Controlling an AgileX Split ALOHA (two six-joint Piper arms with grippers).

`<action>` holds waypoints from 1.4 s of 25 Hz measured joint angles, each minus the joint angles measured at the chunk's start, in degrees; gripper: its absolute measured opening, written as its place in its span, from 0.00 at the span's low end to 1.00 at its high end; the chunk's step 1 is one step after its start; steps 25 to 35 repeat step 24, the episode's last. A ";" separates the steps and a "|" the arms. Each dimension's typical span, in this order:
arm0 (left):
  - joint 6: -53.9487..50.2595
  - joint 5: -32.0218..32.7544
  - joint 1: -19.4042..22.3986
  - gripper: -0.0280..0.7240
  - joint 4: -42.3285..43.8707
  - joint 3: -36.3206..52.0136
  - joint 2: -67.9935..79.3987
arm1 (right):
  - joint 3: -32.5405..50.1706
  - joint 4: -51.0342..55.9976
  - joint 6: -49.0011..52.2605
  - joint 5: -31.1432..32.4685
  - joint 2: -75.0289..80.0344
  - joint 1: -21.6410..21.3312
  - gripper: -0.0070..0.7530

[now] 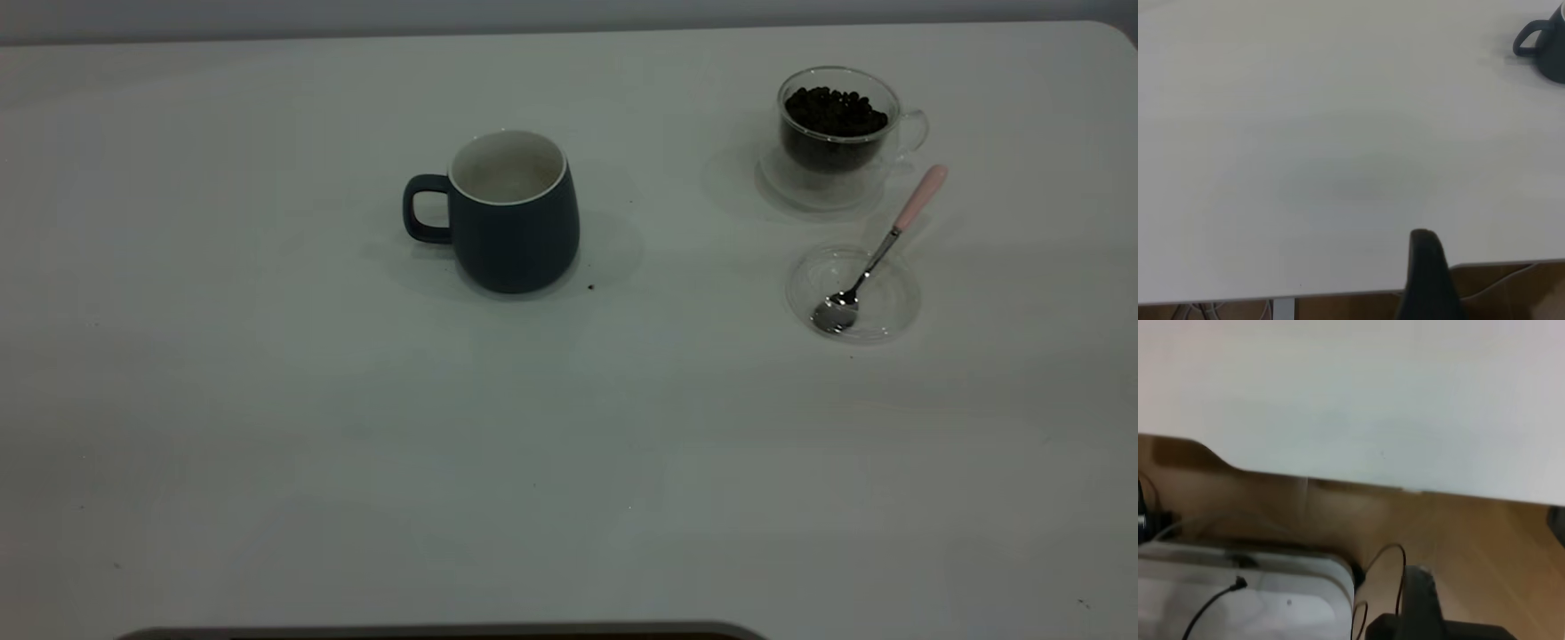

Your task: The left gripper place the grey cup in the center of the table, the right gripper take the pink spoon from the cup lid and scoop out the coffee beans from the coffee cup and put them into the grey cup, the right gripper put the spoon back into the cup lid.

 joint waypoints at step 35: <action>0.05 0.00 0.00 0.79 0.00 0.00 0.00 | 0.00 0.44 0.35 1.04 -25.77 -0.47 0.77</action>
